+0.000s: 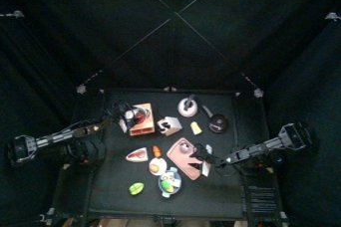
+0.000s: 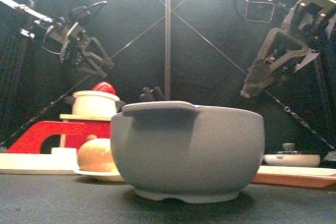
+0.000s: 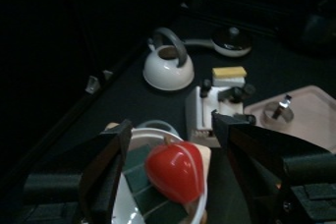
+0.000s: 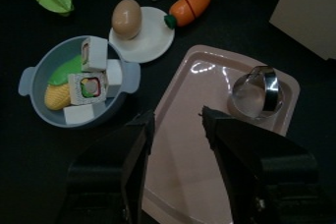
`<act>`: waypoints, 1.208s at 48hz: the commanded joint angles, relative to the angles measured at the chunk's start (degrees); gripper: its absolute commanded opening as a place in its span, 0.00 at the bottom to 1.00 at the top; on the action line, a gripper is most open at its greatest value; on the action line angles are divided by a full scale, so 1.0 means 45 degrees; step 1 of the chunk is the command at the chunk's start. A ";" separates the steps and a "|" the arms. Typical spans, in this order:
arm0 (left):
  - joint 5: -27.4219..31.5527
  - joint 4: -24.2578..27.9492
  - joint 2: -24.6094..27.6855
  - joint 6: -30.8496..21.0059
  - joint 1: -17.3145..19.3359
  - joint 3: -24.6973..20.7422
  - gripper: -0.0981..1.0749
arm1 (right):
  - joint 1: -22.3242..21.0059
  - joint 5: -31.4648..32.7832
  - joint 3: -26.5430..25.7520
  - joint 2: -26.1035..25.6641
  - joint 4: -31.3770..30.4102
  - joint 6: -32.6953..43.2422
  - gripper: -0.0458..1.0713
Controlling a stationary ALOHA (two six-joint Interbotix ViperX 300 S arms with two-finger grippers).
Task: Grab apple
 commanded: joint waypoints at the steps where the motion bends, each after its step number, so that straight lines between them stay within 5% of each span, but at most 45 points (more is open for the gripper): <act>1: -0.0332 -0.0332 0.0078 0.0020 0.0098 -0.0645 0.92 | -0.0078 0.0020 -0.0137 -0.0098 -0.0020 0.0020 0.76; 18: -0.0820 -0.0488 0.0313 0.0059 0.0254 -0.1426 0.92 | -0.0137 0.0020 -0.0195 0.0059 -0.0020 0.0020 0.76; 45: 0.3613 0.2246 0.0332 0.0059 0.0117 -0.3711 0.92 | -0.0176 0.0020 -0.0215 0.0059 -0.0020 0.0020 0.76; 58: 0.4141 0.3242 0.0332 0.0020 0.0430 -0.4629 0.92 | -0.0215 0.0020 -0.0215 0.0078 0.0000 0.0039 0.76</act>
